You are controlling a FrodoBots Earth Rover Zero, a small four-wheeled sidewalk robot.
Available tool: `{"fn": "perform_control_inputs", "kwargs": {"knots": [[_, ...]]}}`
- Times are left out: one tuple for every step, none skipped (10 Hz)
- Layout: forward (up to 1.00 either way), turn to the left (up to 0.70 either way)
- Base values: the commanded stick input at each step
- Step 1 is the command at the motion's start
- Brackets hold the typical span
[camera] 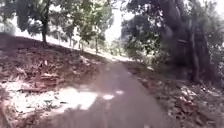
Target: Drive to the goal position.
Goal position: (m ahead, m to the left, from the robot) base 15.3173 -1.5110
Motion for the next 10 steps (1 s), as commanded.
{"fn": "perform_control_inputs", "kwargs": {"knots": [[1.0,0.0],[1.0,0.0],[1.0,0.0],[1.0,0.0],[1.0,0.0],[1.0,0.0],[1.0,0.0],[1.0,0.0],[1.0,0.0],[1.0,0.0]]}}
